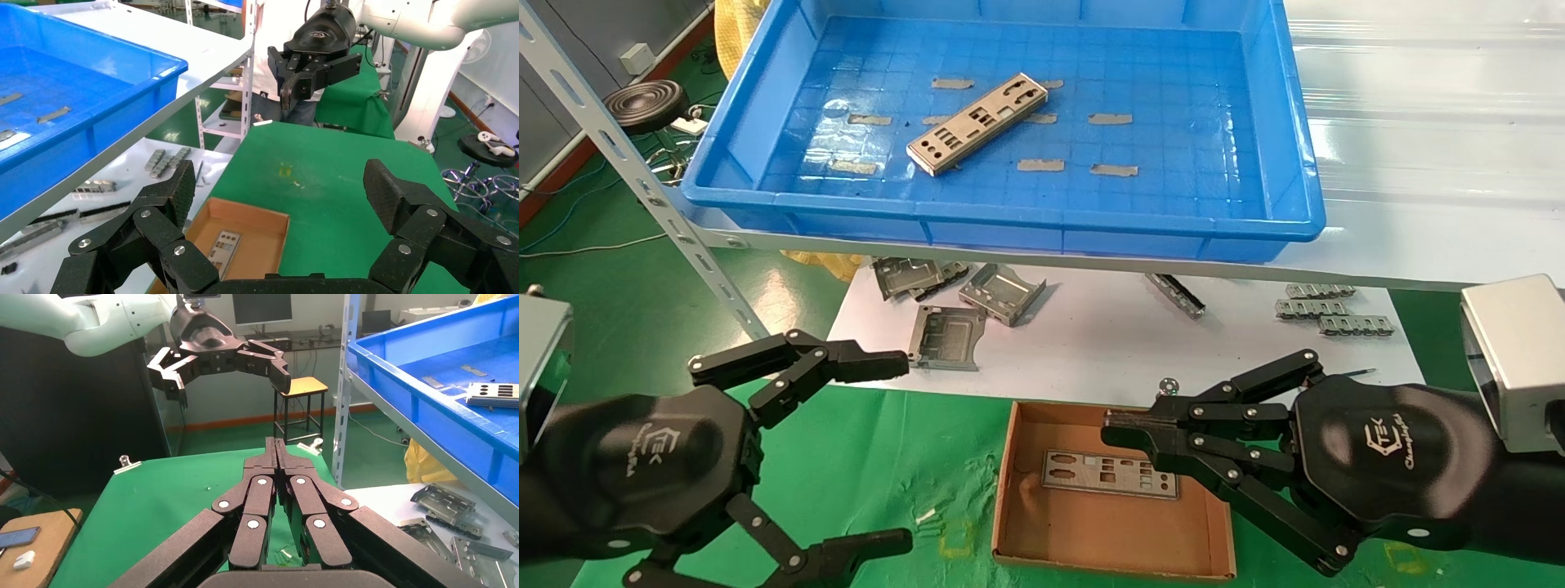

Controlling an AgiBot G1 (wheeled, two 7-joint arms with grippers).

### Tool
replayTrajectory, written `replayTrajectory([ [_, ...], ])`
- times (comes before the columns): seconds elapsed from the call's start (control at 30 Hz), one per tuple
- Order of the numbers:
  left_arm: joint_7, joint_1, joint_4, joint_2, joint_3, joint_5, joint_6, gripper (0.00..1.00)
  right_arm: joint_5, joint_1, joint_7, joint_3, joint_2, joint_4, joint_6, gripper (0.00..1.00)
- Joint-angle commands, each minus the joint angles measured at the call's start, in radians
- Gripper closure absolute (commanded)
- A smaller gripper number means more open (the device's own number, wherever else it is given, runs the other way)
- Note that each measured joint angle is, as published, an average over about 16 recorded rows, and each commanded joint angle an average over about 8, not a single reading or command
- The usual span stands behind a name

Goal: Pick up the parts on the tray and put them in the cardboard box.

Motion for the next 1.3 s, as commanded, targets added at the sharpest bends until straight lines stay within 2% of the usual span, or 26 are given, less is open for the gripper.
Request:
replayTrajectory([
  [0.03,0.0,0.0,0.0,0.0,0.0,0.0,0.0,0.0,0.0,0.0,0.0,0.0,0.0,0.0,0.0,1.0],
  [0.43,0.002,-0.025,0.003,0.01,0.004,0.014,-0.002,0.0,0.0,0.0,0.0,0.0,0.0,0.0,0.0,1.0],
  [0.53,0.003,-0.094,0.023,0.04,0.02,0.052,-0.005,0.0,0.0,0.0,0.0,0.0,0.0,0.0,0.0,1.0],
  [0.63,0.004,-0.213,0.074,0.096,0.052,0.121,-0.002,0.0,0.0,0.0,0.0,0.0,0.0,0.0,0.0,1.0],
  [0.8,0.013,-0.449,0.252,0.237,0.128,0.266,-0.006,0.0,0.0,0.0,0.0,0.0,0.0,0.0,0.0,1.0],
  [1.0,0.075,-0.677,0.572,0.411,0.201,0.417,-0.063,0.0,0.0,0.0,0.0,0.0,0.0,0.0,0.0,1.0],
  [1.17,0.13,-0.804,0.813,0.531,0.247,0.514,-0.158,0.0,0.0,0.0,0.0,0.0,0.0,0.0,0.0,1.0],
  [1.3,0.163,-0.87,0.952,0.611,0.272,0.572,-0.269,0.0,0.0,0.0,0.0,0.0,0.0,0.0,0.0,1.0],
])
